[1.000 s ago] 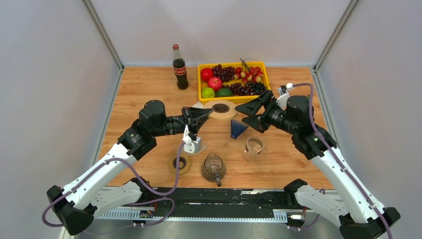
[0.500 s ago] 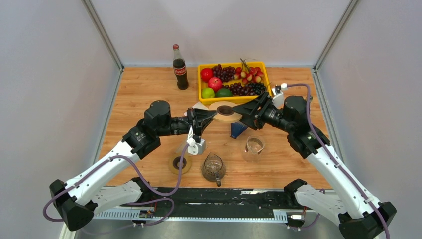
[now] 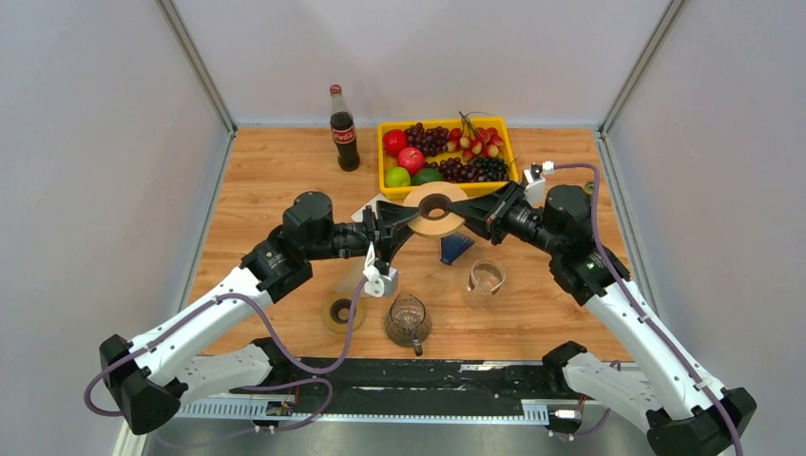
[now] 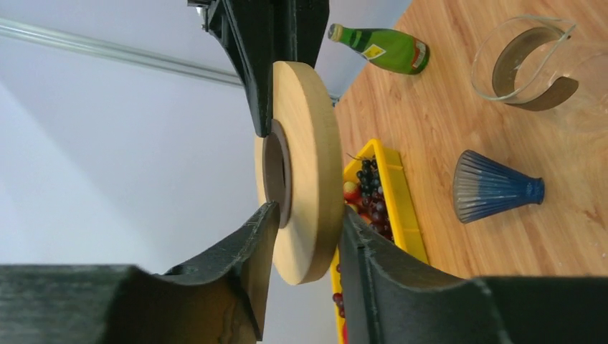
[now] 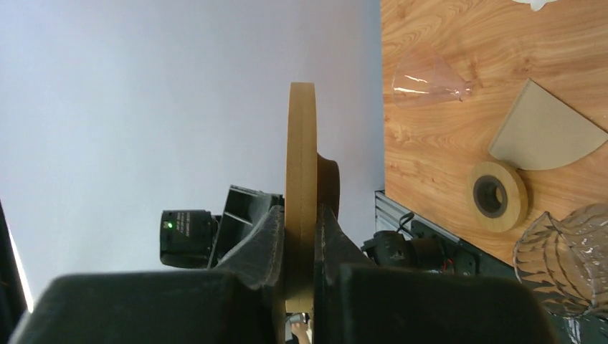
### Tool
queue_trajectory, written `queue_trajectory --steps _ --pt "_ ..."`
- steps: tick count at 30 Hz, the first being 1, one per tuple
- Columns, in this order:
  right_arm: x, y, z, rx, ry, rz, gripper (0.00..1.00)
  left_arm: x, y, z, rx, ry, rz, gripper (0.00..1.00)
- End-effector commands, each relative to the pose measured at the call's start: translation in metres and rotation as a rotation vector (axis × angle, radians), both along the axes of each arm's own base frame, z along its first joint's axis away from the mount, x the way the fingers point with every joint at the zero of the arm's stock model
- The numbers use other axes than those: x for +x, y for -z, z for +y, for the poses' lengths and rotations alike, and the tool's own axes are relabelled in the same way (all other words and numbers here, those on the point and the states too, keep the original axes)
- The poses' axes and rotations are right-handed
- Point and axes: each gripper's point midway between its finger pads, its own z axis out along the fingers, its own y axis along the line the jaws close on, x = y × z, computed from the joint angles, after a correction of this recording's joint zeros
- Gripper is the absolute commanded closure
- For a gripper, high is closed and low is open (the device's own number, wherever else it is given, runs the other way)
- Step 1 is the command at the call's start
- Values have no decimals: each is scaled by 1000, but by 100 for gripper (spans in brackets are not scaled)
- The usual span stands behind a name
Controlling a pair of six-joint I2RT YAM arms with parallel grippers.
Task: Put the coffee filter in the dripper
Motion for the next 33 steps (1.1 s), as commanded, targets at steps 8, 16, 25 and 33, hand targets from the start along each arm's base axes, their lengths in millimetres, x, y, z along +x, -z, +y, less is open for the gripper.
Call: queue_trajectory --steps 8,16,25,33 --pt "-7 -17 -6 -15 6 -133 100 -27 -35 -8 -114 116 63 0" --pt "1 -8 -33 -83 127 -222 100 -29 -97 5 -449 28 511 0" --pt "-1 41 -65 -232 132 -192 100 31 -59 44 -993 -413 1271 0" --pt "-16 70 -79 -308 54 -224 100 27 5 58 -1026 -547 1442 0"
